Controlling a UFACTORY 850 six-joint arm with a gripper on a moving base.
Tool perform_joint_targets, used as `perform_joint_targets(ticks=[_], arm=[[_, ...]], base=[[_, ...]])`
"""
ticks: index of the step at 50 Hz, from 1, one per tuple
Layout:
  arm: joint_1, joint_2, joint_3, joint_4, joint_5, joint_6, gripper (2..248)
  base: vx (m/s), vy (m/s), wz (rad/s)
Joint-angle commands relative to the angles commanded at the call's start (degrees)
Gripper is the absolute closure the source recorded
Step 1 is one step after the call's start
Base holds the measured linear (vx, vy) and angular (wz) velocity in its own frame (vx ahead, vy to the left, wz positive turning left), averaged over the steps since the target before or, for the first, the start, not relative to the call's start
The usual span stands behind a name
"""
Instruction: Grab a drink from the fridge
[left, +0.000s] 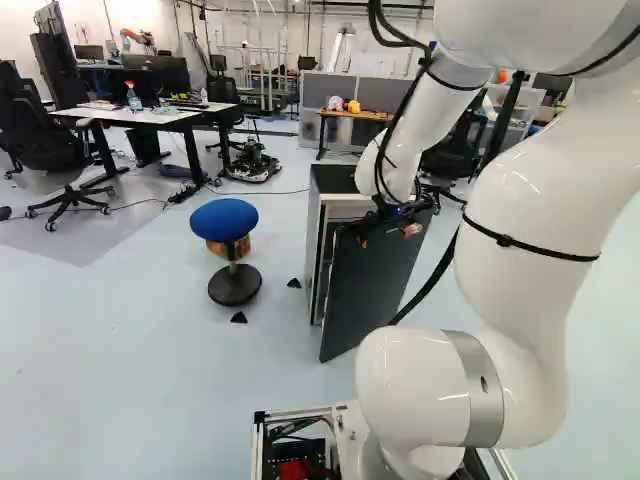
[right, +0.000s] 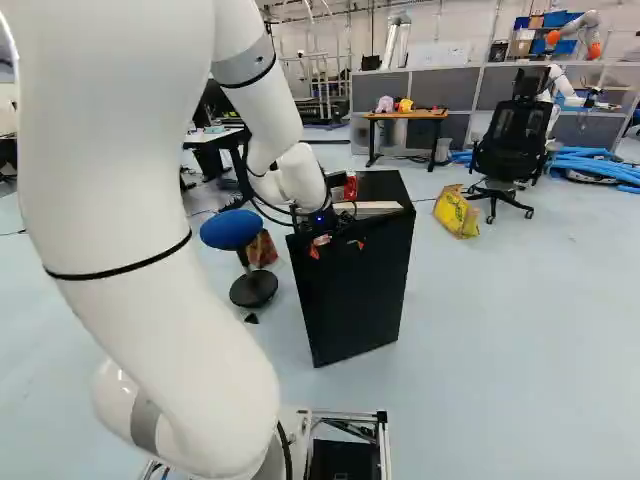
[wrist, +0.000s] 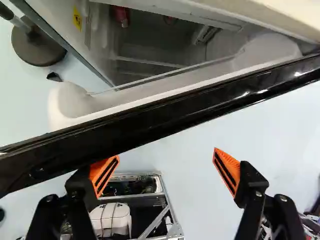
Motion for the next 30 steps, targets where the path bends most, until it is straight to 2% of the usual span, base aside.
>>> perform_joint_targets(ticks=[30], arm=[[1.64,-3.46,-4.13,0.54,-0.08,0.0,3]], base=[[0.0,0.0,0.0]])
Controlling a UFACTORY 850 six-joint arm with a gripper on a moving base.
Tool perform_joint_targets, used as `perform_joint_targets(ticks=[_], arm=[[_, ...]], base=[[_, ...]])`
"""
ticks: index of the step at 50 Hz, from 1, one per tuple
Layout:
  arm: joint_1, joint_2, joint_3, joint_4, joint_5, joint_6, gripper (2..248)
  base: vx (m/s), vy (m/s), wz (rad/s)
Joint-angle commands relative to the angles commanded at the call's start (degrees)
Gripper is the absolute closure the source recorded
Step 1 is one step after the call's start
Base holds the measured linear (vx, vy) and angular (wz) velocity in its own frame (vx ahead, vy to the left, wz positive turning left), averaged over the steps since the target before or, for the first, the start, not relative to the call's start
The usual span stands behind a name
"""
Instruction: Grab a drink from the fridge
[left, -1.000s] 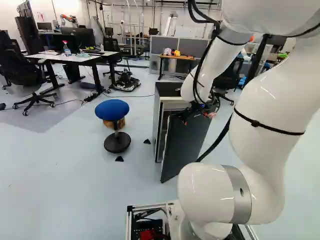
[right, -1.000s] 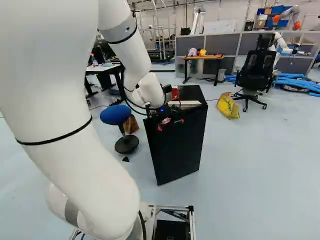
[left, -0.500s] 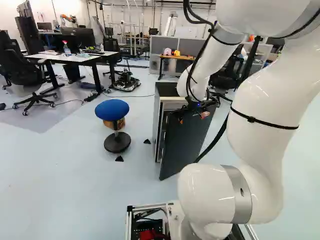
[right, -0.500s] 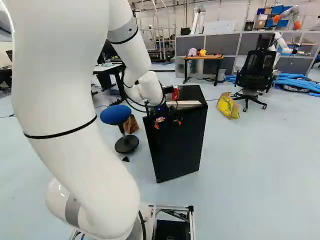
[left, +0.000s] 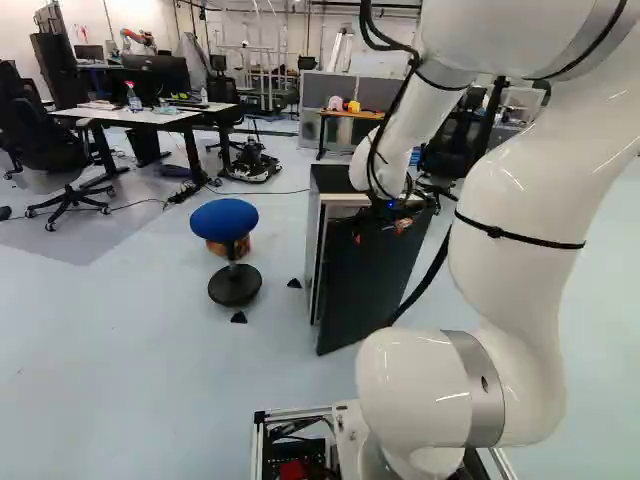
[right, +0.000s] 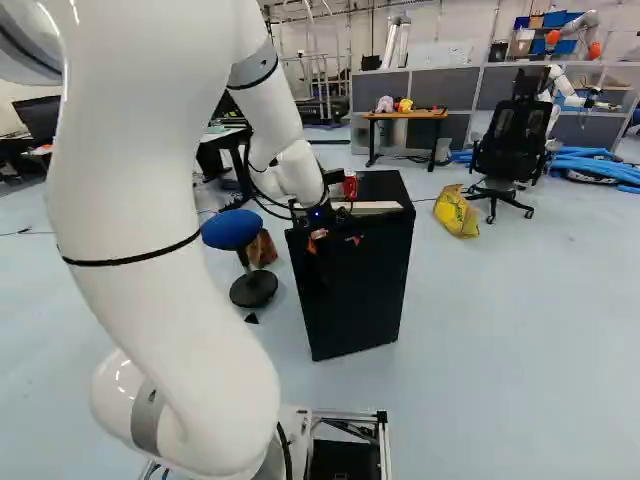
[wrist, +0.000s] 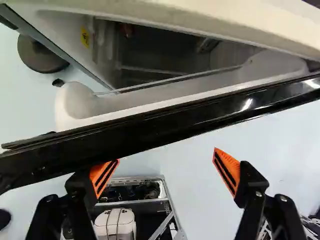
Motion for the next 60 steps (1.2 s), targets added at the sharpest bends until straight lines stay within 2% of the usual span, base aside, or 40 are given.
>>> perform_joint_targets(ticks=[24,60], arm=[[0.66,-2.85,-3.52,0.26,0.0,0.0,3],[1.21,-7.06,-8.9,3.99,0.0,0.0,3]], base=[[0.0,0.0,0.0],[0.0,0.0,0.0]])
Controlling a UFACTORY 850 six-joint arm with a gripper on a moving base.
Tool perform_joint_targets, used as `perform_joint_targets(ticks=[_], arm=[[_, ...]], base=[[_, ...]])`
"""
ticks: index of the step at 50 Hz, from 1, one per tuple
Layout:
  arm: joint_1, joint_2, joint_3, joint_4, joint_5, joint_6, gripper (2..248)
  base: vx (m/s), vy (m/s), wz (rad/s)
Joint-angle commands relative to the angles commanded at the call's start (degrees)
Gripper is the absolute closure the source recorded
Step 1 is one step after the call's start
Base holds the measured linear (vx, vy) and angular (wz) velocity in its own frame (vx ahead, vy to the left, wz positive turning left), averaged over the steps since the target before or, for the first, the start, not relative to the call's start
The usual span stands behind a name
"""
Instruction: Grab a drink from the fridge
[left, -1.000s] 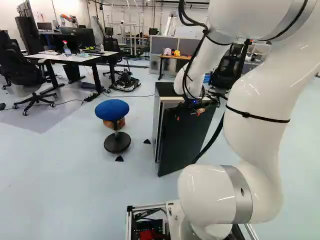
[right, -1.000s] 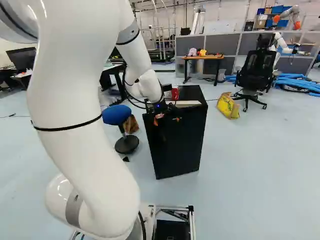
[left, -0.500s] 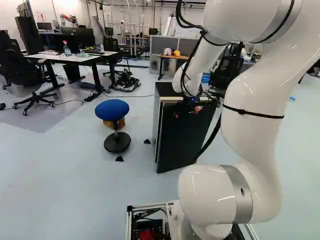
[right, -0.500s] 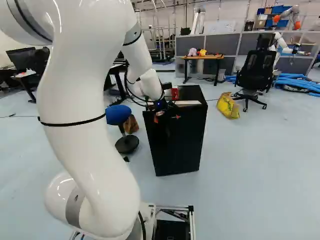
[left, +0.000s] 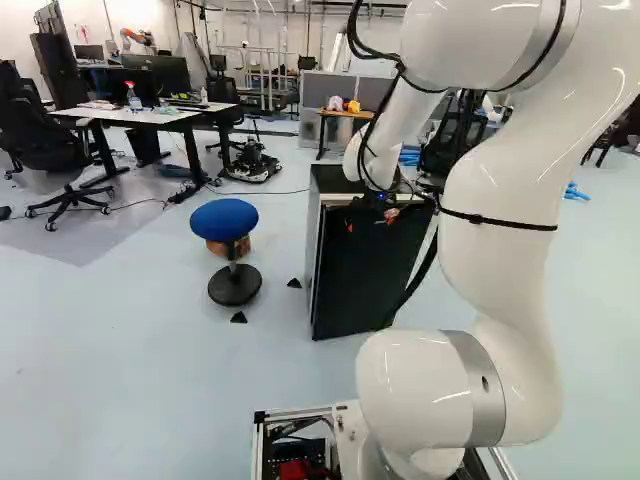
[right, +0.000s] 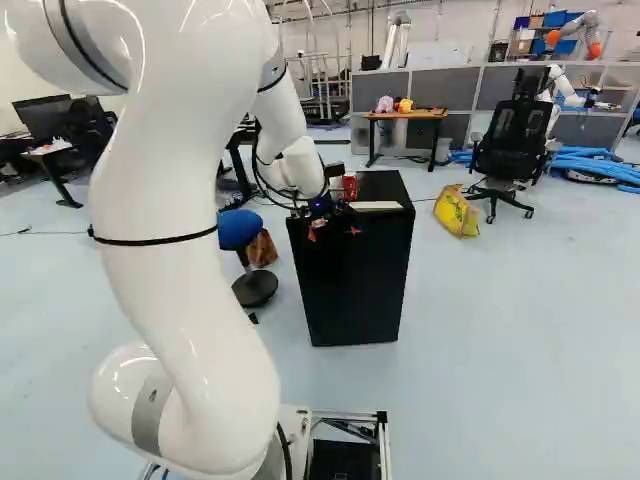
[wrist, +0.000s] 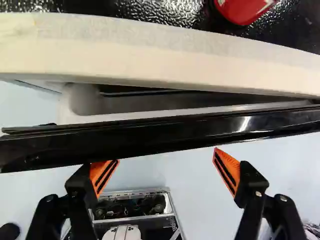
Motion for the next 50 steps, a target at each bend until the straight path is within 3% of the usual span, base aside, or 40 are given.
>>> perform_joint_targets(ticks=[50], arm=[[0.05,-0.43,-0.56,1.21,0.99,0.0,3]], base=[[0.0,0.0,0.0]])
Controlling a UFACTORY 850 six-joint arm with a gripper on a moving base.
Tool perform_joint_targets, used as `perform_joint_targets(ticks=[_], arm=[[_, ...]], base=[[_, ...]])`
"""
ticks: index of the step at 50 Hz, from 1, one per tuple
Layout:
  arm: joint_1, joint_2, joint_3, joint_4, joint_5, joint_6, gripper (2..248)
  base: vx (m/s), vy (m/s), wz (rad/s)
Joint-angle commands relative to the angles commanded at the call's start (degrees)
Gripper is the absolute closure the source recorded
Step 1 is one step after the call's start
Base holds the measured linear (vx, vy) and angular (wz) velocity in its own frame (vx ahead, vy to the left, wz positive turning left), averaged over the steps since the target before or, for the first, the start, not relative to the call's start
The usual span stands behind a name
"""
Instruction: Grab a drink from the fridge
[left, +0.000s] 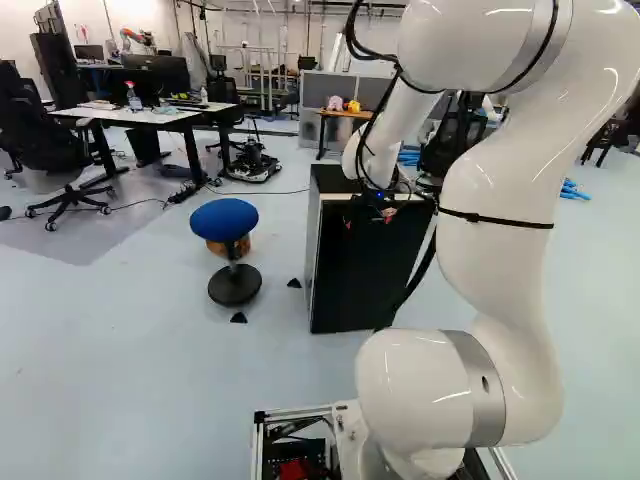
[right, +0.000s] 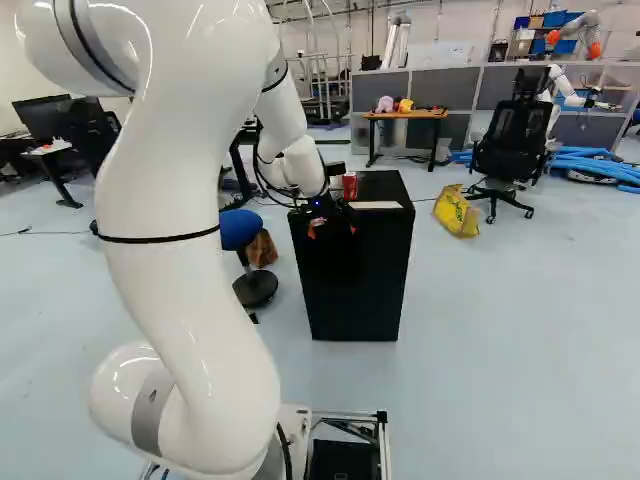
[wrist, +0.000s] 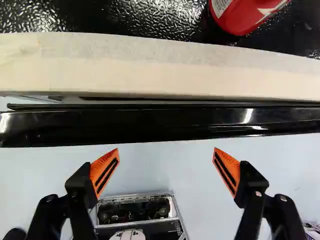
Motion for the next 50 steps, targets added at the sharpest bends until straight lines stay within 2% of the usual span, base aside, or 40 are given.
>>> perform_joint_targets(ticks=[40,50], arm=[[0.0,0.0,0.0,0.0,5.54,0.0,3],[0.0,0.0,0.0,0.0,5.77,0.0,3]], base=[[0.0,0.0,0.0],[0.0,0.0,0.0]])
